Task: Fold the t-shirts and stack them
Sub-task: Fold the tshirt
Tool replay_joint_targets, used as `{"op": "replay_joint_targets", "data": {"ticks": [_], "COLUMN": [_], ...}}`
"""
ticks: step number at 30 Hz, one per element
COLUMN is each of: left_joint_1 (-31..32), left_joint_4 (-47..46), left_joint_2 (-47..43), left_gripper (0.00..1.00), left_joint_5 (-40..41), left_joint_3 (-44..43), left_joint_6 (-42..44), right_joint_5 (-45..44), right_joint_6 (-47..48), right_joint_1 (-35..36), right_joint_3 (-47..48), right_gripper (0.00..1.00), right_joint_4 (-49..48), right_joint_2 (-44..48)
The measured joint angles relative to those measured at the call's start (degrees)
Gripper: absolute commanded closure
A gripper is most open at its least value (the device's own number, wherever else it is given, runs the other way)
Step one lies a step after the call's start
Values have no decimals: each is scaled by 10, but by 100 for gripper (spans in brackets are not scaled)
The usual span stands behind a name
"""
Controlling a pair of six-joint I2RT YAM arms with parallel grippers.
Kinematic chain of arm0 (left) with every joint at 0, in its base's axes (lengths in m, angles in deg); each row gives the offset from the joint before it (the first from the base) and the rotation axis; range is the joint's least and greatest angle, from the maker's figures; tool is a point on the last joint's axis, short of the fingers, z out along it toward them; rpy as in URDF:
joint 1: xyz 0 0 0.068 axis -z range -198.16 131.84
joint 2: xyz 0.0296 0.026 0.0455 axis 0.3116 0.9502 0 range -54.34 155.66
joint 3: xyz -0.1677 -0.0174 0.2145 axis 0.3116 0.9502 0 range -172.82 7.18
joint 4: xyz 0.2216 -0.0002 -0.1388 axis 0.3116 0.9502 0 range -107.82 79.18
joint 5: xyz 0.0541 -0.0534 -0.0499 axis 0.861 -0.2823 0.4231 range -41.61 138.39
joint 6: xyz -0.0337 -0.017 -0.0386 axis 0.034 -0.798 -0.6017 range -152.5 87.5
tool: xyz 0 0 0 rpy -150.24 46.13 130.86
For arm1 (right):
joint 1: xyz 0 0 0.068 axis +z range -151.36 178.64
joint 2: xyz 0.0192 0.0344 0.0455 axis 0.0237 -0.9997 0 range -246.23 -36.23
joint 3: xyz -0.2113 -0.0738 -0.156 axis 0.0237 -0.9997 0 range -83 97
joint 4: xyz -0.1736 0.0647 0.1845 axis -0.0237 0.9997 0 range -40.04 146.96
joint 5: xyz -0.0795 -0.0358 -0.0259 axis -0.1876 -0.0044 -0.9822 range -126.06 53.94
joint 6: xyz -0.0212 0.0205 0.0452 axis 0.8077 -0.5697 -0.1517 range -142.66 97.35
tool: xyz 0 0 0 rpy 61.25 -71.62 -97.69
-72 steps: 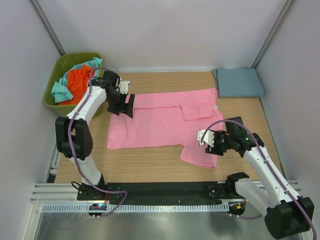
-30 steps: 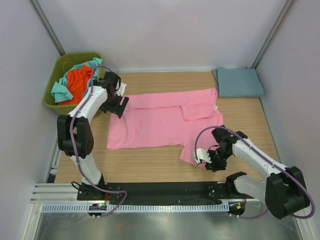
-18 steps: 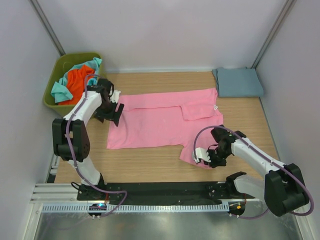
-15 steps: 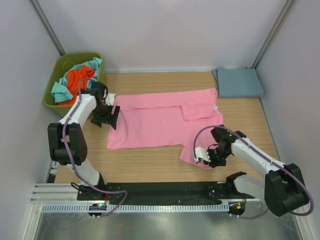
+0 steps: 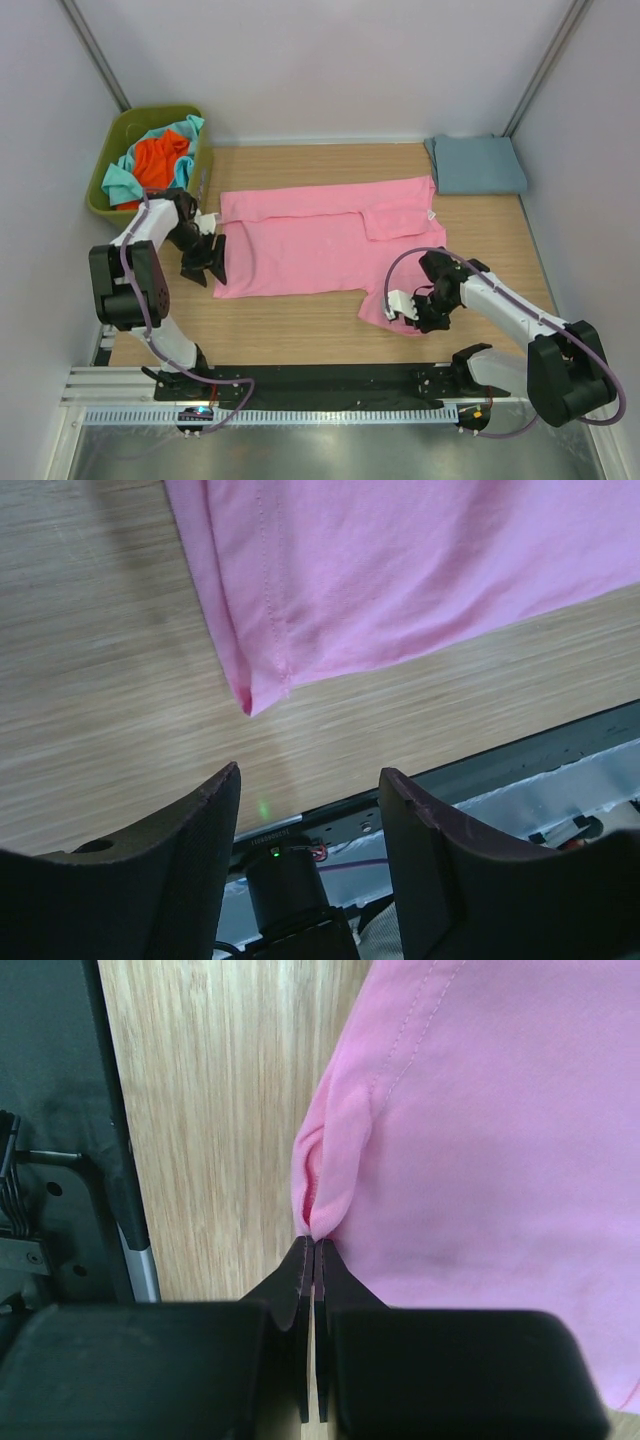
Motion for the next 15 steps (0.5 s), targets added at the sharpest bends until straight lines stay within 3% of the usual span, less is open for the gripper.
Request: {"op": "replay_joint_targets", "data": {"ticks": [15], "left_joint_1": [-9], "left_joint_4": [-16], "left_joint_2": [81], "left_gripper": [50], "left_joint_5": [31], "left_joint_3": [10], "left_joint_6": [15], "right_joint_5": [-1], "right_joint_6": [-8], "right_joint_1": [2], "right_joint_3": [9], "right_gripper": [98], "right_joint_4": [-5], "right_joint_2": [-8]}}
